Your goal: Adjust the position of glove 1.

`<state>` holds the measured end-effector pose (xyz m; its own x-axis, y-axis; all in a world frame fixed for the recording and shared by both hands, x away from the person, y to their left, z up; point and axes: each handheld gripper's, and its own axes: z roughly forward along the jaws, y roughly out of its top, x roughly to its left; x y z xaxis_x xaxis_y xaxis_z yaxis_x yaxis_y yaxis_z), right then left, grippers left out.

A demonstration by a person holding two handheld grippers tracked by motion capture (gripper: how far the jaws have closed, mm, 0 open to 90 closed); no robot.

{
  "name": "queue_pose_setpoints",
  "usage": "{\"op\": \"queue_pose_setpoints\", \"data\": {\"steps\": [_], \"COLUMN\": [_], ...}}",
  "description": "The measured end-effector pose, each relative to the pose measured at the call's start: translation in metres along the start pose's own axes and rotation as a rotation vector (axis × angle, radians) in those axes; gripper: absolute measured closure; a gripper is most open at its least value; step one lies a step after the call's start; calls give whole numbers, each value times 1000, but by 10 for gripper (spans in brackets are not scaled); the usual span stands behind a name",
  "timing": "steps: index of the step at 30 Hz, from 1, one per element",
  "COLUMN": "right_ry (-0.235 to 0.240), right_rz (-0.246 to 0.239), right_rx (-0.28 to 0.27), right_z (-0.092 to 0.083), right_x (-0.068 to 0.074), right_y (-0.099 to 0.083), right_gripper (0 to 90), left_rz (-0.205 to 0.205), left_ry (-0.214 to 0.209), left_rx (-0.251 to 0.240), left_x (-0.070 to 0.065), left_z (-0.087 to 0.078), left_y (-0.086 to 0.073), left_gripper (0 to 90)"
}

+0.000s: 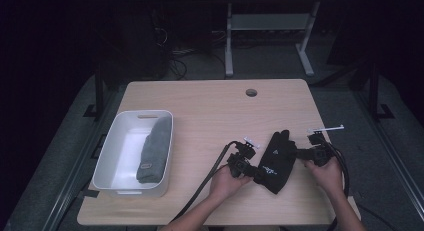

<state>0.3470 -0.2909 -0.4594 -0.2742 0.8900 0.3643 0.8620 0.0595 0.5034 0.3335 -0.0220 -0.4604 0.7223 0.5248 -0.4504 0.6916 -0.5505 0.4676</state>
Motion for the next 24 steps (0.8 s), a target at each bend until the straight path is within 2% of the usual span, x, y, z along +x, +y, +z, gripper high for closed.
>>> {"op": "queue_pose_setpoints", "data": {"steps": [3,6,10,16,24], "right_ry": [24,36,60,78,100], "right_rz": [9,13,20,21,16], "right_rx": [1,-4,-4,-8,-11], "right_z": [0,-1,-2,-8,-10], "right_x": [0,0,-2,3,12], "right_y": [0,-1,-1,0,7], "right_gripper": [708,742,755,760,761], "left_rz": [-13,-13,-7,-9,-8], "left_ry": [-13,-24,-31,-34,-13], "left_rx": [-2,0,4,-14,-30], "left_x": [2,3,3,4,8], "left_z": [0,0,-4,-9,-21], "left_y": [0,0,-1,-5,-8], "left_gripper": [801,810,813,814,814]}}
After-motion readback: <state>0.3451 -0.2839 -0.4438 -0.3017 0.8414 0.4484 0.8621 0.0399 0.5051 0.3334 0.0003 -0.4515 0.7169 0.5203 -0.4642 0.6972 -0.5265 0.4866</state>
